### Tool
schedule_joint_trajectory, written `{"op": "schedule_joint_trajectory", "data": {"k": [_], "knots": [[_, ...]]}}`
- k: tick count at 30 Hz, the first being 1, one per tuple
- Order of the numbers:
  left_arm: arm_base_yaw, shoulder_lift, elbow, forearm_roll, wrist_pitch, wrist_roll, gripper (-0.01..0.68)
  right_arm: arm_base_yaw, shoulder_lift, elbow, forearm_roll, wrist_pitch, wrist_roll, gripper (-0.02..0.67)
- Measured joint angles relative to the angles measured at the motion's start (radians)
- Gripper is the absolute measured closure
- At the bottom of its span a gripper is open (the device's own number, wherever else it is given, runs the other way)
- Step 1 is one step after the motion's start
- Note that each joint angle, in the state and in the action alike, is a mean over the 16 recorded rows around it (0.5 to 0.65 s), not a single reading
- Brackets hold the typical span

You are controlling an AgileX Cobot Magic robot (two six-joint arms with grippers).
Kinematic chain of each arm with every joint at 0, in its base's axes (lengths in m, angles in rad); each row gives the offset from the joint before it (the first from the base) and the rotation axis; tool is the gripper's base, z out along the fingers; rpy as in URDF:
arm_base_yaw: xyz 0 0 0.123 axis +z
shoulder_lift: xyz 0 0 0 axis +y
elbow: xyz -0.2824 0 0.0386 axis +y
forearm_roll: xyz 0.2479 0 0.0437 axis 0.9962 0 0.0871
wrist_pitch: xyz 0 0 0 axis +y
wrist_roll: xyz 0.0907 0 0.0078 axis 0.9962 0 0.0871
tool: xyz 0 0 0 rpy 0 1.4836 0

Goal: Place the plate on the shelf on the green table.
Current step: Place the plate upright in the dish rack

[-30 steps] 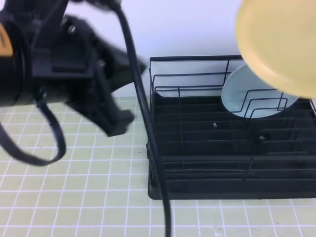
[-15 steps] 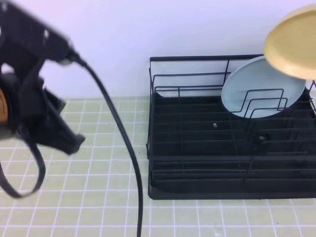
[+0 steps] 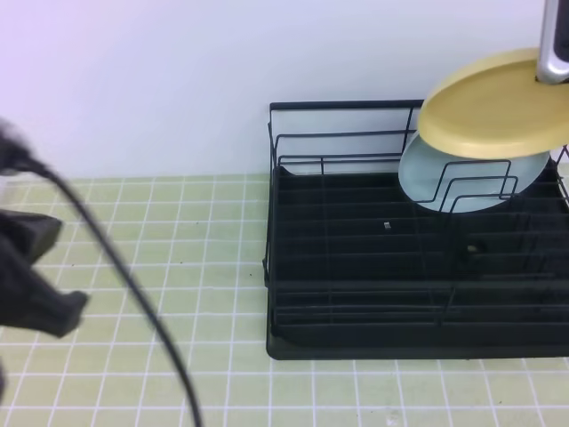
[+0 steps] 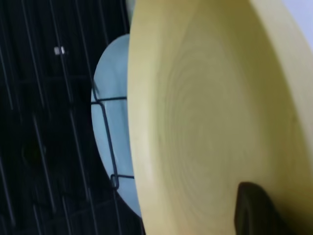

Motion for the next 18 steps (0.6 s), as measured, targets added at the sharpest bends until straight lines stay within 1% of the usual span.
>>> {"op": "schedule_joint_trajectory", "data": {"k": [9,18], "knots": [[0.0,-0.131,0.009,0.0,-0.014,-0.025,0.673,0.005,0.056,0.0,-0.029,-0.032,-0.012,0.646],[0.0,-0.172,0.009,0.0,-0.019,-0.036,0.673,0.005,0.084,0.0,-0.042,-0.067,-0.016,0.646]]}}
